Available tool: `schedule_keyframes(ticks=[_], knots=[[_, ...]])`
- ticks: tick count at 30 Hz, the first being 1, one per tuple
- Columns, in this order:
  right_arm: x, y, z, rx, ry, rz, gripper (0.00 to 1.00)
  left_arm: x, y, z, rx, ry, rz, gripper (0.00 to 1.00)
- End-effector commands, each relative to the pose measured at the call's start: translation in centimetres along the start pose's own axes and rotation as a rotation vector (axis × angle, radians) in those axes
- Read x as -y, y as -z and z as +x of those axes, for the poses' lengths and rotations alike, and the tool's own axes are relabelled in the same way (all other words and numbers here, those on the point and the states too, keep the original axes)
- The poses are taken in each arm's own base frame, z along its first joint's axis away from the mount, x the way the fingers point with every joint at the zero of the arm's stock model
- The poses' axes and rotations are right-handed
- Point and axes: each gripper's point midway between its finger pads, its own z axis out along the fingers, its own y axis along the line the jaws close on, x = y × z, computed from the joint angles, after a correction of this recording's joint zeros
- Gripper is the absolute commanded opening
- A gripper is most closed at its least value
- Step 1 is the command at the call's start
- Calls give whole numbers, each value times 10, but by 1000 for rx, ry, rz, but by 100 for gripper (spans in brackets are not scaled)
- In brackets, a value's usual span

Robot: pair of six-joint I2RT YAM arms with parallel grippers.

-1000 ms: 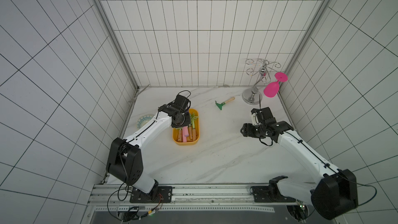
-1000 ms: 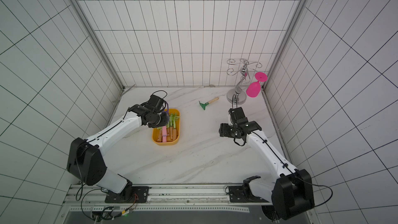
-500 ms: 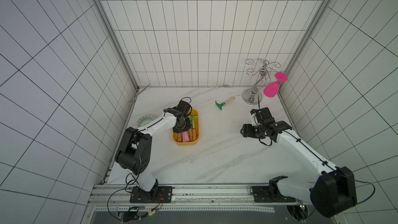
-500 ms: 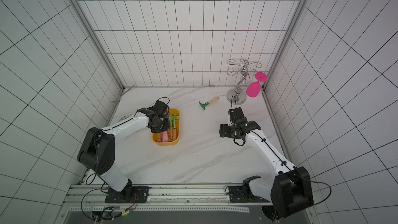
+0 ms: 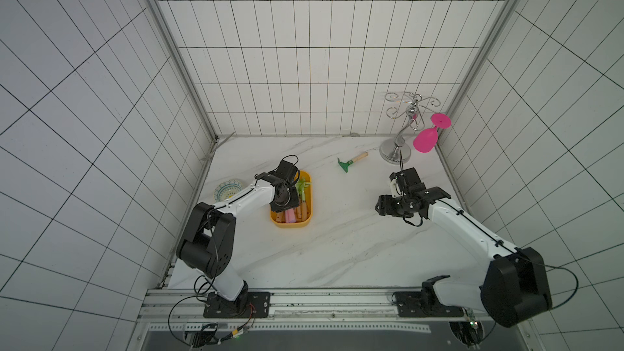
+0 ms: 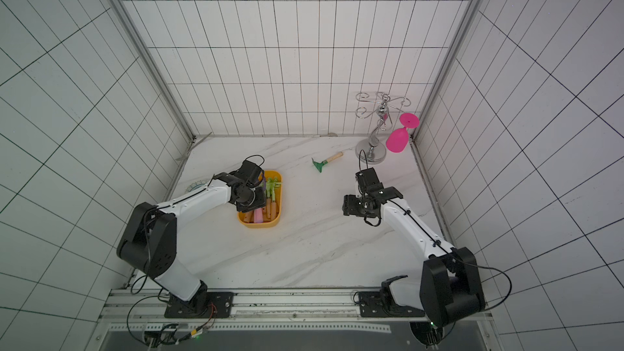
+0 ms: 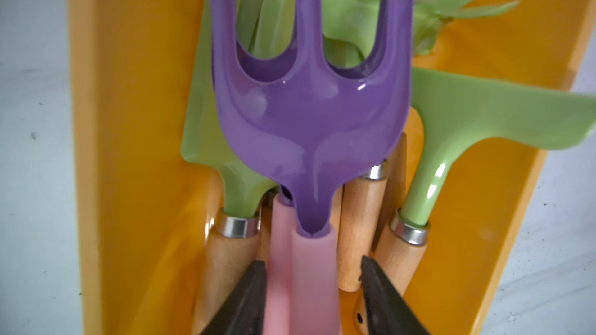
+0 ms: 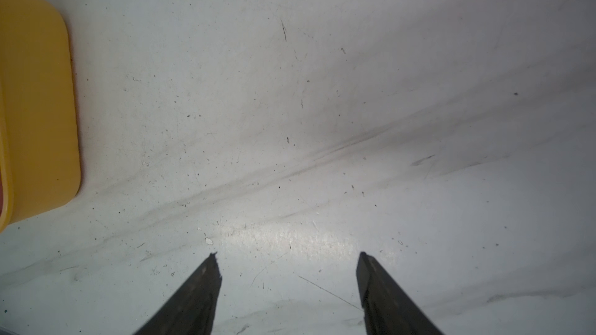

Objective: Put the rake into the storage box
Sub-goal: Place the rake in the storage box, then pick up the rake at the center of the board.

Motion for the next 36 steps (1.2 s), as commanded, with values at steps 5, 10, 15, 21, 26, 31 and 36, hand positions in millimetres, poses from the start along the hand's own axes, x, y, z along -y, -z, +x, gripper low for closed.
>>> schedule_keyframes(ticks=[5, 10, 15, 21, 26, 31, 36], knots=[[-10, -8, -31, 48, 3, 15, 70, 11, 42, -21, 91, -42, 22, 62], [-28, -23, -81, 82, 35, 23, 71, 29, 91, -43, 214, -135, 68, 65], [-47, -61, -136, 92, 94, 39, 71, 18, 110, -53, 286, -191, 8, 67], [-71, -106, -187, 132, 209, 8, 71, 4, 95, -48, 258, -218, -29, 67], [-86, -133, -204, 106, 253, -42, 70, -6, 85, -48, 245, -223, -43, 67], [-104, -150, -204, 87, 269, -105, 68, -10, 80, -49, 238, -235, -44, 67], [-121, -161, -194, 58, 297, -127, 65, -14, 73, -51, 215, -233, -45, 67]])
